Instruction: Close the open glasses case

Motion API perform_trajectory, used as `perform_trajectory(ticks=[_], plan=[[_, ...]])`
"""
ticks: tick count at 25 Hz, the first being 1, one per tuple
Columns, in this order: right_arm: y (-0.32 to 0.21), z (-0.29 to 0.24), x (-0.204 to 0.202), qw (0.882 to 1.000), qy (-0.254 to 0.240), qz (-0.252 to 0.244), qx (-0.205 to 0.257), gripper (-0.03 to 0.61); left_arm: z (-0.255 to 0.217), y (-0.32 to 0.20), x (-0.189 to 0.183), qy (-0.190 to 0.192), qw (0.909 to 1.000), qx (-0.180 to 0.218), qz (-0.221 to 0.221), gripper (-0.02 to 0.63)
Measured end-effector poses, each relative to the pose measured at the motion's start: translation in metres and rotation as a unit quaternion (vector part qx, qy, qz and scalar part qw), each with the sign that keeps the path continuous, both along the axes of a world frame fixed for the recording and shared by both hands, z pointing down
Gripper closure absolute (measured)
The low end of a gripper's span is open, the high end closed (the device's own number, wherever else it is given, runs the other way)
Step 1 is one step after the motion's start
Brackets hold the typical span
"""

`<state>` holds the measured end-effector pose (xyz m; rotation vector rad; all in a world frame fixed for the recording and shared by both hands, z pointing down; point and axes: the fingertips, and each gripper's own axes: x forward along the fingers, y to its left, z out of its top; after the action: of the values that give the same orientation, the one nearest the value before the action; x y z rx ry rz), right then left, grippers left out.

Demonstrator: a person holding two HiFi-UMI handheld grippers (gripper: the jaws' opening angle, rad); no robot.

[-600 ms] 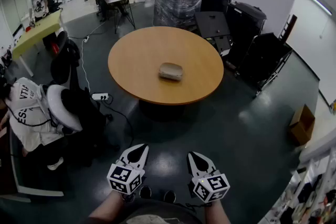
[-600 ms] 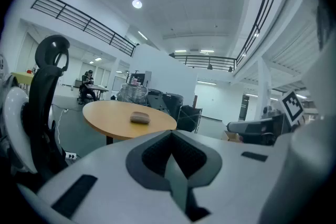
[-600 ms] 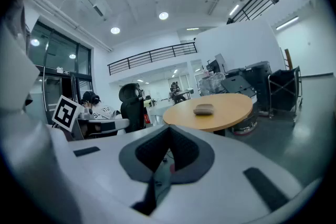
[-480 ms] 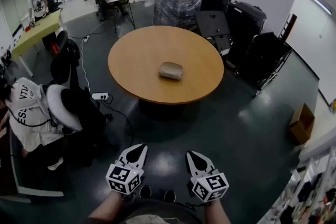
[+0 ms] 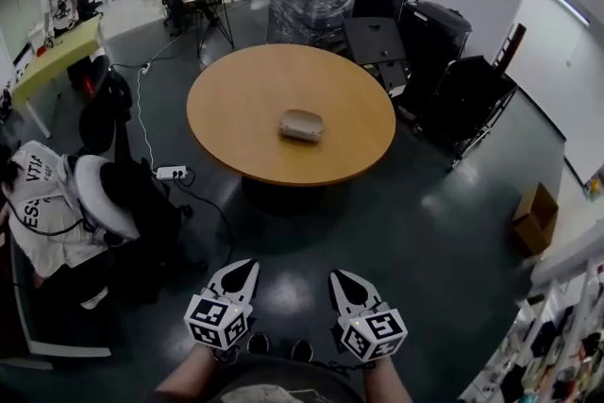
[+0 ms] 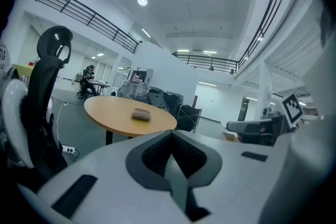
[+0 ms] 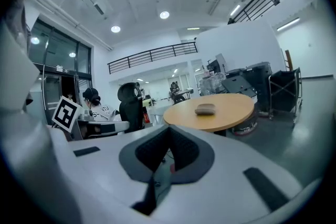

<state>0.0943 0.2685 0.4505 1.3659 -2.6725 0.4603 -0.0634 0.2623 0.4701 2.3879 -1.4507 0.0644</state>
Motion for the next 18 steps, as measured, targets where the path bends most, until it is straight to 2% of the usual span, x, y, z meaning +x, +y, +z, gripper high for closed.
perform_trajectory(ticks=[9,18], plan=[[-0.011,0.003,-0.009,1.0,-0.004,0.007,-0.005,0.589,0.002,-0.013,-0.002,0.014,0.9996,0.007,0.025,0.606],[-0.021,0.025,-0.029,0.999,0.007,0.036,-0.028,0.589,0.023,-0.026,-0.031,0.009,0.9987,-0.007,0.05,0.606]])
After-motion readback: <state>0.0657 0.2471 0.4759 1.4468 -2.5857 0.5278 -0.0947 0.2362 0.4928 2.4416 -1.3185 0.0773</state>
